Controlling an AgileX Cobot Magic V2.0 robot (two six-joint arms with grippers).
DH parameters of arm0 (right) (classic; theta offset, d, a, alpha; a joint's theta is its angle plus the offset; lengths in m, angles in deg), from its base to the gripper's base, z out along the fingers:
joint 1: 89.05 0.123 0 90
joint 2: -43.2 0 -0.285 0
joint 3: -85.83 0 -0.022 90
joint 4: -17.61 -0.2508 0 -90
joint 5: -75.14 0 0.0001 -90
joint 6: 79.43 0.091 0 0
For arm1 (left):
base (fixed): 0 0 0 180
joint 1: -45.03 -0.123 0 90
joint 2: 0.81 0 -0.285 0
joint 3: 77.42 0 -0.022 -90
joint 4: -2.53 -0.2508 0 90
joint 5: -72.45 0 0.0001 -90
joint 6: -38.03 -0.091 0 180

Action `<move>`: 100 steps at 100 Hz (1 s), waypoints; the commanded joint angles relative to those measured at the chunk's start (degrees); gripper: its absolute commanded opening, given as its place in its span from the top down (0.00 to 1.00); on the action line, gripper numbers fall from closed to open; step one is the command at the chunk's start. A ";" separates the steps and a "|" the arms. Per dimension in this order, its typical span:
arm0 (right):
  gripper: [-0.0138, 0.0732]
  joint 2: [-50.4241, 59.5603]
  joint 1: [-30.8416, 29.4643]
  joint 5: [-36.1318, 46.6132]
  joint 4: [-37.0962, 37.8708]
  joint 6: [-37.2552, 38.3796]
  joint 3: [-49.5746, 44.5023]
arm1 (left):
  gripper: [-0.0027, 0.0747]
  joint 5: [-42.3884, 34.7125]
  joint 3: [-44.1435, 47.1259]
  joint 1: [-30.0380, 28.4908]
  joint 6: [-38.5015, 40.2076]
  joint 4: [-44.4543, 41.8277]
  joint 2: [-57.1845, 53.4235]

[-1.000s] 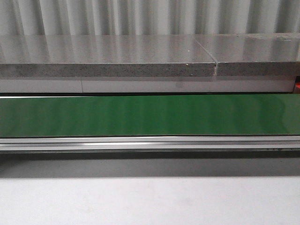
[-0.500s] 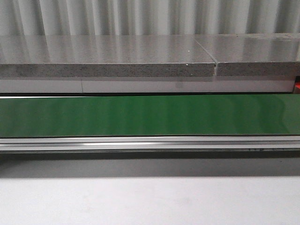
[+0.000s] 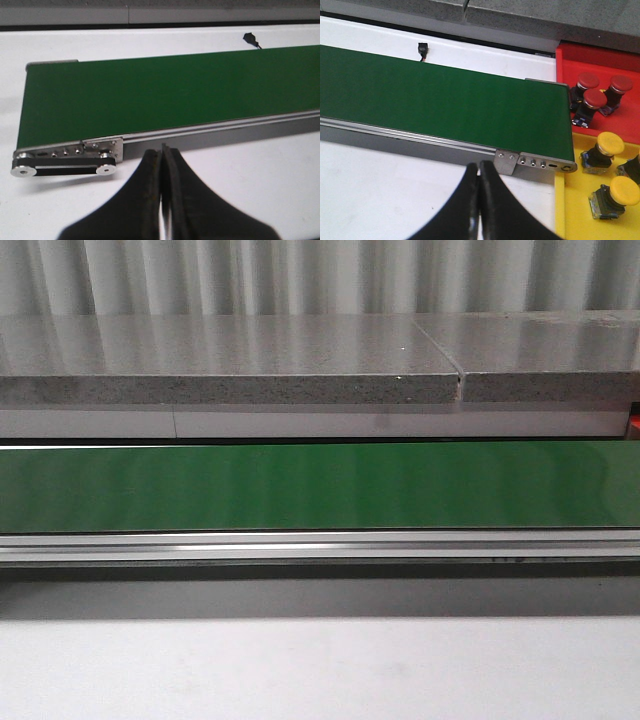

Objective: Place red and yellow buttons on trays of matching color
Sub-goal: 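Move the left gripper down over the last red button in the cluster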

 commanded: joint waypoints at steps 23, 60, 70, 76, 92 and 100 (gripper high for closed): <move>0.92 -0.51 0.10 3.77 0.02 -0.63 1.27 | 0.99 -2.50 -10.94 0.30 12.50 -18.57 11.29; 0.92 -0.51 0.10 3.77 0.02 -0.63 1.27 | 0.99 5.30 -24.09 0.30 12.50 -18.23 33.55; 0.92 -0.51 0.10 3.77 0.02 -0.63 1.27 | 0.99 4.82 -25.88 0.30 12.50 -17.68 37.86; 0.92 -0.51 0.10 3.77 0.02 -0.63 1.27 | 0.99 4.82 -26.79 0.30 12.50 -17.01 40.17; 0.92 -0.51 0.10 3.77 0.02 -0.63 1.27 | 0.99 3.74 -28.85 -0.25 12.50 -17.01 44.11; 0.92 -0.51 0.10 3.77 0.02 -0.63 1.27 | 0.99 2.39 -29.25 -2.07 12.50 -16.62 45.13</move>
